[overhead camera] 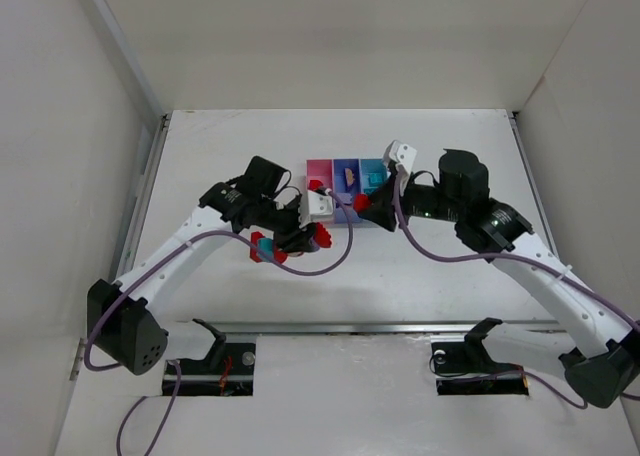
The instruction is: Sort the legos into containers by color
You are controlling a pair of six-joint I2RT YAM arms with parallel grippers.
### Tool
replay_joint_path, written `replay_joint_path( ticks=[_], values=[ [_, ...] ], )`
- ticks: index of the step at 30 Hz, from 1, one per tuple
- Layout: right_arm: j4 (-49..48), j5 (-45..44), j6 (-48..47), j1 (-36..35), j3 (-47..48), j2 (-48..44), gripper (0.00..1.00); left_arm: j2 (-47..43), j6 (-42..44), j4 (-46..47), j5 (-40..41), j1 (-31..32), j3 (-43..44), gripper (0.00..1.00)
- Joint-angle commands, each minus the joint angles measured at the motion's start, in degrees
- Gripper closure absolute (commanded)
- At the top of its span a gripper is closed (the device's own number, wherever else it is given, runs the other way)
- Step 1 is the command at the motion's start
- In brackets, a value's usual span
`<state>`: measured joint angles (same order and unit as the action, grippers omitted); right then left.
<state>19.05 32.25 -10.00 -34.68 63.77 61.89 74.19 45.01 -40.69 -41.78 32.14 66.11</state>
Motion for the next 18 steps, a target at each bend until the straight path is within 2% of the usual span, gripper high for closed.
replay_joint_path(
  ticks=[1,5,6,10,12,15,18],
  values=[
    [-1.91,-2.43,1.47,0.05,0.92,0.95,1.00,-1.16,1.04,-0.09,0.38,-0.06,0.08,1.00],
    [-4.19,-10.70,7.44,0.05,3.47,5.60,1.00,-1.16,-3.88,3.50,5.20,-0.59,-1.68,1.00],
    [-5.67,-11.93,8.93,0.05,5.73,7.18,1.00,-1.94,-7.88,4.90,6.78,-0.59,-2.47,1.00],
    [-7.10,-19.85,19.21,0.05,14.50,21.29,1.00,-6.33,-15.20,12.11,16.01,-0.59,-7.21,1.00],
    [-7.10,-19.07,21.16,0.05,18.57,26.68,1.00,-9.06,-15.74,13.62,18.75,-0.59,-9.05,1.00],
    [-7.10,-18.37,23.18,0.05,26.12,36.88,1.00,-10.91,-15.75,14.14,18.75,-0.59,-9.68,1.00],
    [-3.06,-16.52,23.18,-0.48,33.95,45.58,1.00,-10.91,-16.27,14.14,18.75,-1.12,-9.68,1.00]
  ],
)
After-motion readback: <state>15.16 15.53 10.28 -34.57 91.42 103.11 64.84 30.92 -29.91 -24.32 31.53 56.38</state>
